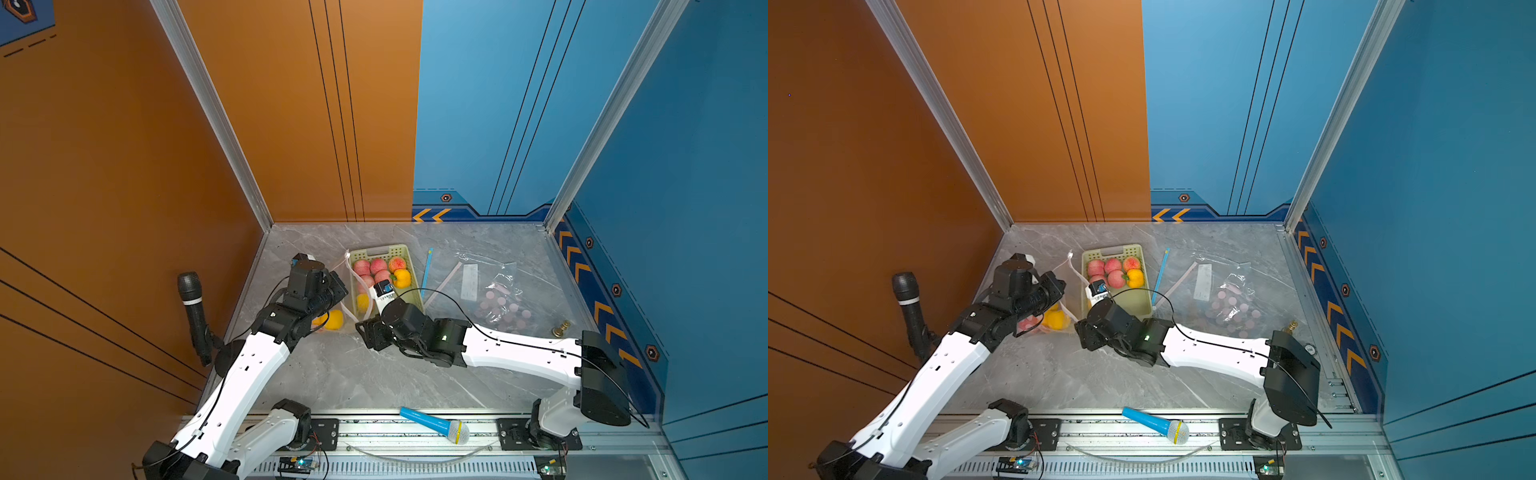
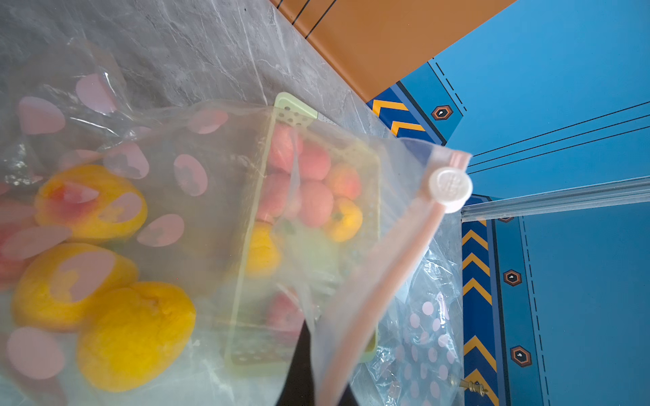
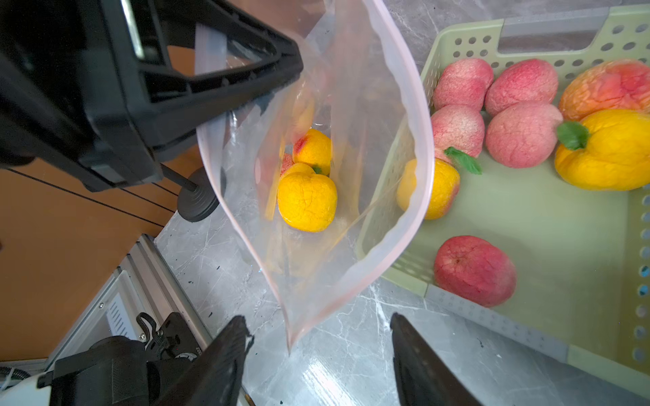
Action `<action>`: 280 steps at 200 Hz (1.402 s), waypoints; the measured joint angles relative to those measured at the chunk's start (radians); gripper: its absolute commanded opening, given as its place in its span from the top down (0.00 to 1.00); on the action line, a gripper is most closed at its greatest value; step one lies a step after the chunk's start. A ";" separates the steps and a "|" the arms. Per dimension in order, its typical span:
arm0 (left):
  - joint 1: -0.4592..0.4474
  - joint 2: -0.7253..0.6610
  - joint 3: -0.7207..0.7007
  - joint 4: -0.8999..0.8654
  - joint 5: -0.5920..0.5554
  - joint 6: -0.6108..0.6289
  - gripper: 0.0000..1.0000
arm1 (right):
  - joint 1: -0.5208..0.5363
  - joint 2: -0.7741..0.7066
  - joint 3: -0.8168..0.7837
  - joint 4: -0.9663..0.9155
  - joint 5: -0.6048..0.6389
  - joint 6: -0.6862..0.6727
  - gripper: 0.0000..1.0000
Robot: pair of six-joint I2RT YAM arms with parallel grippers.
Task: Place the peach in a zip-top bag and seal the zipper
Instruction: Adjust the zipper food storage bag at the center of the board.
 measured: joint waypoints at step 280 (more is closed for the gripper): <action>0.163 -0.155 0.154 -0.026 0.065 0.099 0.12 | -0.105 0.031 0.302 -0.299 -0.157 -0.276 1.00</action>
